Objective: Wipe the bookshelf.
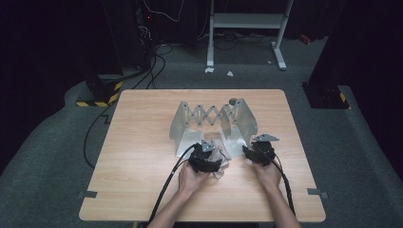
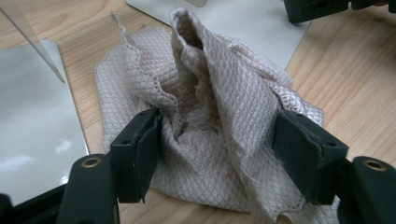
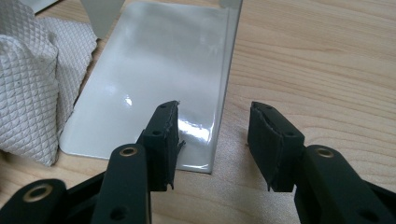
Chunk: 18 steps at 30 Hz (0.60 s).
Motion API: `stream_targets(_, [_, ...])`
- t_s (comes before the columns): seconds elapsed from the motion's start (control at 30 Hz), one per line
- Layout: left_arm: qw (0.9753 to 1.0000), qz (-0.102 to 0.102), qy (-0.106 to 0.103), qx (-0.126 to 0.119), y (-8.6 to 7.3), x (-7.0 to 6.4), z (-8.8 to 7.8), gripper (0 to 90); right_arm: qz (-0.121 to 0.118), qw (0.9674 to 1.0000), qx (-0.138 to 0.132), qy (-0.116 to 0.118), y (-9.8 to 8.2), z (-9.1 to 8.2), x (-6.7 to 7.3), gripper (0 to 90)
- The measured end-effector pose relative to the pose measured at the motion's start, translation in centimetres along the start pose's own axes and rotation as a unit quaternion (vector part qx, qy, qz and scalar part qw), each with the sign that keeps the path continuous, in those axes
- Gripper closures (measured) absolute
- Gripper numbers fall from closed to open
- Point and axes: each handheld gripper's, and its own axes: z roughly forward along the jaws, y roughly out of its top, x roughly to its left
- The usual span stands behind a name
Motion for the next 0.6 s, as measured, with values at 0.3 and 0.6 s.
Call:
stream_targets(0.3, [0.9991, 0.028, -0.029, -0.011, -0.15, -0.21, 0.01, 48.9, 0.0, 1.0, 0.0, -0.002, -0.01, 0.0, 0.01, 52.6])
stream_targets(0.6, [0.9981, 0.032, -0.052, -0.012, -0.24, -0.42, -0.14, 69.4, 0.002, 1.0, 0.0, -0.004, -0.04, -0.04, 0.02, 52.0])
